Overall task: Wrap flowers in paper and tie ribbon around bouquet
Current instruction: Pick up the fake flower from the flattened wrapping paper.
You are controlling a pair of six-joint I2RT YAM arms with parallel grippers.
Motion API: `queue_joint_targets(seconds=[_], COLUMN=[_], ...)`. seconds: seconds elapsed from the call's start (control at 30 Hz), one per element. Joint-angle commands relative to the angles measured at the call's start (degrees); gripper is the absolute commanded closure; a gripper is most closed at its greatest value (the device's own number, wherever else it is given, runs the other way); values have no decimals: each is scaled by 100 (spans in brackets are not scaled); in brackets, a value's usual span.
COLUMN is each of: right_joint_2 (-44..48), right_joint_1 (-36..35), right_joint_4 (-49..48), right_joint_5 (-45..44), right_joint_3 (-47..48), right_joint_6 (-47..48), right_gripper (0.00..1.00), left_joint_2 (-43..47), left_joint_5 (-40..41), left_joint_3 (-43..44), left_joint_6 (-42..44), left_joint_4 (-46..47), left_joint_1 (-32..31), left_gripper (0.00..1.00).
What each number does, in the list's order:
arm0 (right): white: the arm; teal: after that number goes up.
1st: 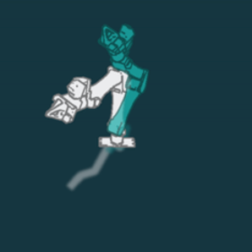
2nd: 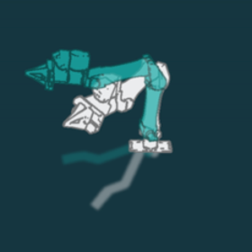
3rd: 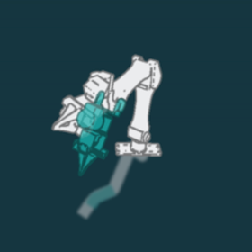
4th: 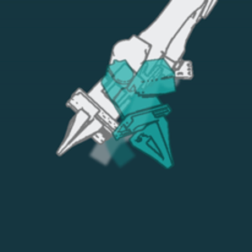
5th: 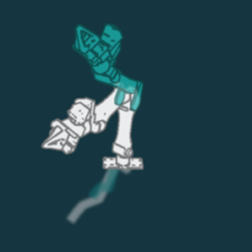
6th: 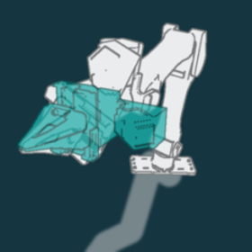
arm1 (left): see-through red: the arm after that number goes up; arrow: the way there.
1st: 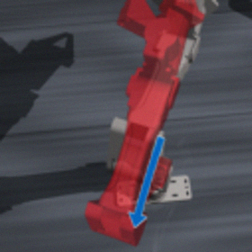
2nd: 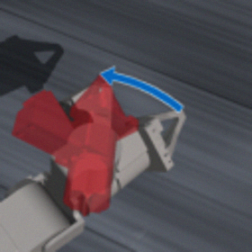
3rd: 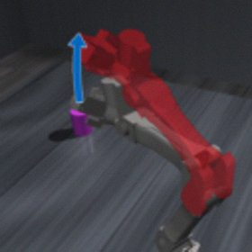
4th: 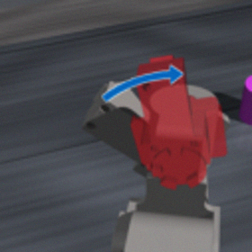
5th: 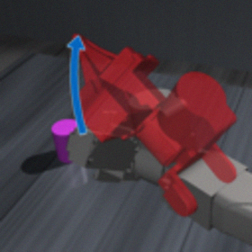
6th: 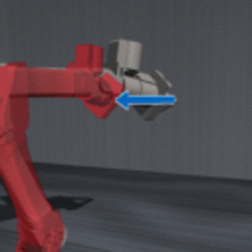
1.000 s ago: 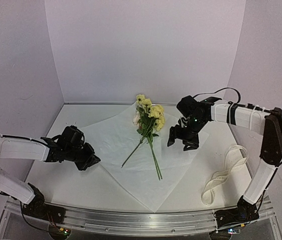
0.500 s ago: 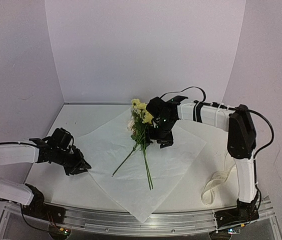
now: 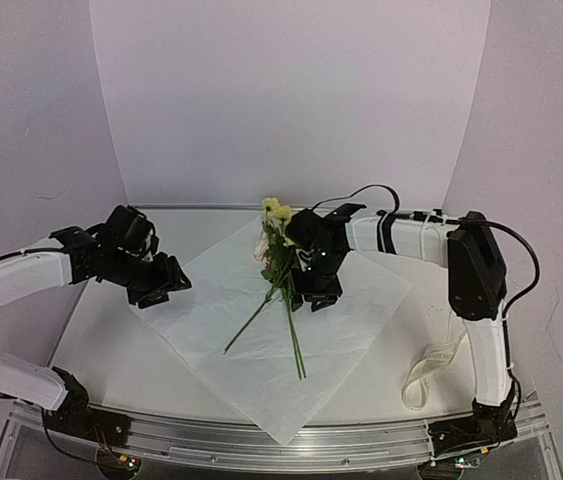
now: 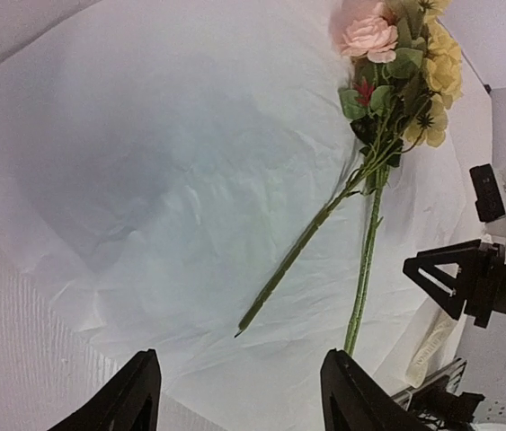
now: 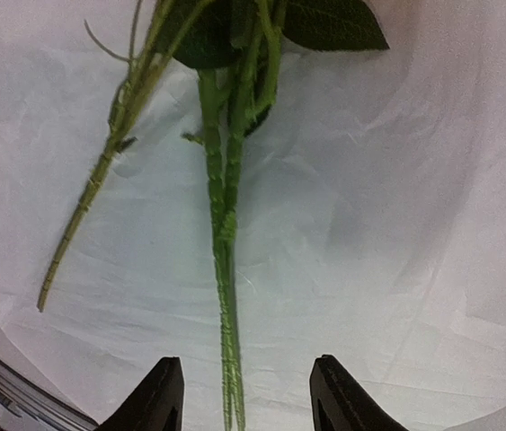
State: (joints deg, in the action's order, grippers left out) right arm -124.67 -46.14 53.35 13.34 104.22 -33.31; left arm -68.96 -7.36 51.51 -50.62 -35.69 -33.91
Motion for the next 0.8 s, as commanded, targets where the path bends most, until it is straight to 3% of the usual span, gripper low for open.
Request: queue_joint_targets(seconds=[0.0, 0.37, 0.57, 0.77], right_joint_2=[943, 2576, 3078, 3273], right_joint_1=[97, 502, 667, 714], right_joint_4=[130, -326, -436, -564], right_joint_5=[-132, -298, -390, -449], right_joint_3=[-665, -2622, -3292, -3607], right_joint_6=[123, -50, -90, -150], right_gripper=[55, 55, 55, 55], left_joint_2=[-1228, -4401, -5449, -5897], left_joint_5=[567, 3, -245, -329], left_joint_3=[1121, 3666, 4548, 4829], left_joint_6=[1099, 2525, 2824, 2855], left_joint_4=[328, 728, 620, 574], left_joint_1=[-543, -855, -1011, -1052], left_gripper=[34, 40, 45, 54])
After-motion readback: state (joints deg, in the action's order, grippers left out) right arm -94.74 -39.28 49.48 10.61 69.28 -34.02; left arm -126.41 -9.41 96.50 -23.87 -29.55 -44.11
